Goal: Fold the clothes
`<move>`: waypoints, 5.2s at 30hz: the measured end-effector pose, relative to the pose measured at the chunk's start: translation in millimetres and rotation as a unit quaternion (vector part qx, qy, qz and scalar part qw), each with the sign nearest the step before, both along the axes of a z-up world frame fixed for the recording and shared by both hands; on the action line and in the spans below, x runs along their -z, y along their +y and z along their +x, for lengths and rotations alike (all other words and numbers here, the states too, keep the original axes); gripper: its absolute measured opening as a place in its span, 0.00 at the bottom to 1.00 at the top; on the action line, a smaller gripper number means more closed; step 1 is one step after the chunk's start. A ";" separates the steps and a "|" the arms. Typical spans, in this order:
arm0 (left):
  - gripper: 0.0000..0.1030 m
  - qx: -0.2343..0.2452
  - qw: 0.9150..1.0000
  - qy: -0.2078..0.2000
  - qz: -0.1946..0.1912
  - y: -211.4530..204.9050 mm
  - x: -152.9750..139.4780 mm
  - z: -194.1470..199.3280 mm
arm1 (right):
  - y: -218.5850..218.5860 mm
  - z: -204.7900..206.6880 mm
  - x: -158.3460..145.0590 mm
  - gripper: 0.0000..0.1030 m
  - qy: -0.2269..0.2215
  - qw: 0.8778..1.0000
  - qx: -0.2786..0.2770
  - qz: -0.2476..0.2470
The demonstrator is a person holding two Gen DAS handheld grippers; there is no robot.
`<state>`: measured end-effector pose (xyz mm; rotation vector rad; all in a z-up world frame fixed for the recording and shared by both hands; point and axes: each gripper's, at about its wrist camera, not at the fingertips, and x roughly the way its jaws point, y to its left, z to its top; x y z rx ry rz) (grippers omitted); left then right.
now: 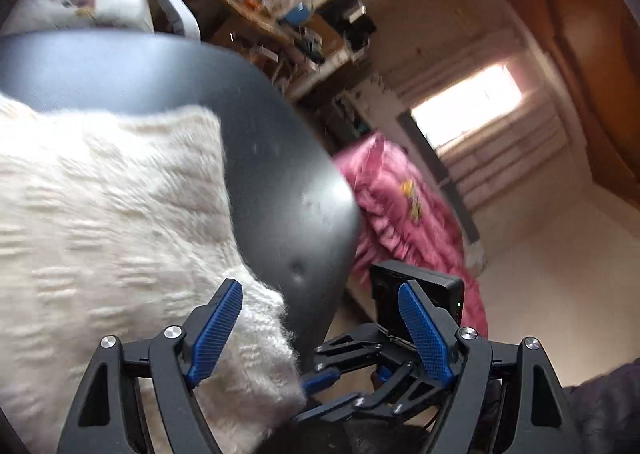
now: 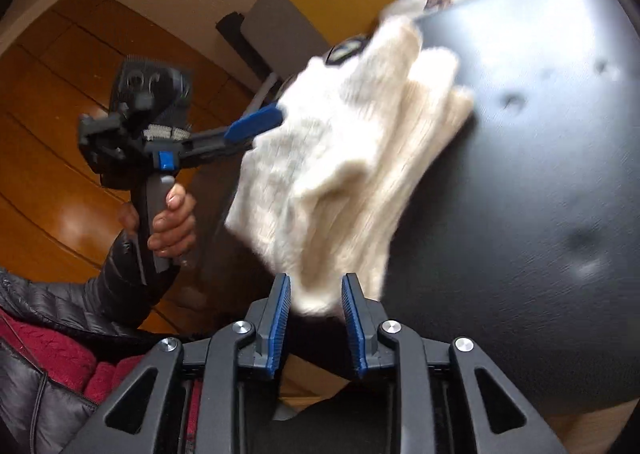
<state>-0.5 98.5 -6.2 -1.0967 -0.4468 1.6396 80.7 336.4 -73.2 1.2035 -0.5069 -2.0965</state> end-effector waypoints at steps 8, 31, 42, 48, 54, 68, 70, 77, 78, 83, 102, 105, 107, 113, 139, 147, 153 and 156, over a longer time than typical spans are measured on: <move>0.90 -0.143 0.989 0.024 -0.015 -92.4 -4.0 -15.3 | -40.5 -62.6 -77.6 0.35 0.144 0.984 0.050 0.092; 0.91 -0.152 0.986 0.053 -0.055 -89.8 22.3 -14.8 | -34.8 -120.0 -28.9 0.37 0.026 0.989 0.061 0.135; 0.91 -0.204 0.971 0.115 -0.039 -128.6 16.5 -71.6 | -107.1 -245.3 -88.0 0.42 -0.015 0.996 -0.076 0.038; 0.91 -0.143 0.985 0.099 -0.014 -102.5 29.5 -86.9 | -171.9 -308.5 -32.6 0.42 -0.140 0.969 -0.166 0.119; 0.92 -0.105 0.993 0.055 0.008 -87.2 51.8 -90.8 | -236.3 -291.3 11.6 0.36 -0.063 0.893 -0.273 0.353; 0.92 -0.125 0.991 0.053 -0.015 -86.2 53.6 -72.6 | -170.4 -286.6 -20.3 0.38 -0.051 0.969 -0.121 0.211; 0.92 -0.149 0.988 0.030 0.003 -102.1 48.5 -77.0 | -165.6 -276.4 -39.3 0.38 -0.028 0.971 -0.119 0.207; 0.92 -0.200 0.979 -0.011 0.024 -130.8 39.3 -84.4 | -147.0 -241.7 -75.9 0.38 -0.013 0.972 -0.154 0.177; 0.92 -0.208 0.978 -0.026 0.018 -131.8 41.7 -85.2 | -142.7 -234.5 -77.9 0.38 -0.017 0.973 -0.148 0.178; 0.92 -0.232 0.970 -0.069 -0.030 -136.6 55.6 -73.8 | -78.4 -174.4 -74.2 0.40 -0.051 0.991 -0.063 0.107; 1.00 -0.193 0.963 -0.149 -0.112 -95.7 96.9 -76.5 | 41.2 -84.8 30.3 0.85 -0.159 0.962 0.123 -0.184; 1.00 -0.202 0.960 -0.154 -0.121 -93.4 96.5 -79.2 | 27.8 -96.1 36.7 0.85 -0.171 0.964 0.123 -0.160; 1.00 -0.201 0.959 -0.149 -0.133 -90.1 94.6 -78.7 | 19.2 -101.7 37.8 0.85 -0.174 0.965 0.119 -0.153; 1.00 -0.196 0.957 -0.134 -0.165 -79.5 90.7 -79.8 | 1.4 -105.4 35.4 0.84 -0.176 0.968 0.128 -0.123; 0.73 -0.200 0.961 -0.068 -0.181 -91.2 86.8 -43.0 | -45.9 -74.7 19.2 0.50 -0.078 0.985 0.144 -0.051; 0.53 -0.204 0.960 -0.001 -0.193 -69.4 69.0 -33.1 | -55.5 -57.5 9.1 0.46 -0.040 0.986 0.156 -0.029; 0.53 -0.191 0.968 0.008 -0.164 -48.8 70.7 -35.7 | -36.6 -36.4 9.7 0.45 -0.031 0.984 0.174 -0.026; 0.53 -0.175 0.972 0.010 -0.155 -31.1 67.5 -40.6 | -23.9 -24.9 7.7 0.45 -0.028 0.981 0.192 -0.022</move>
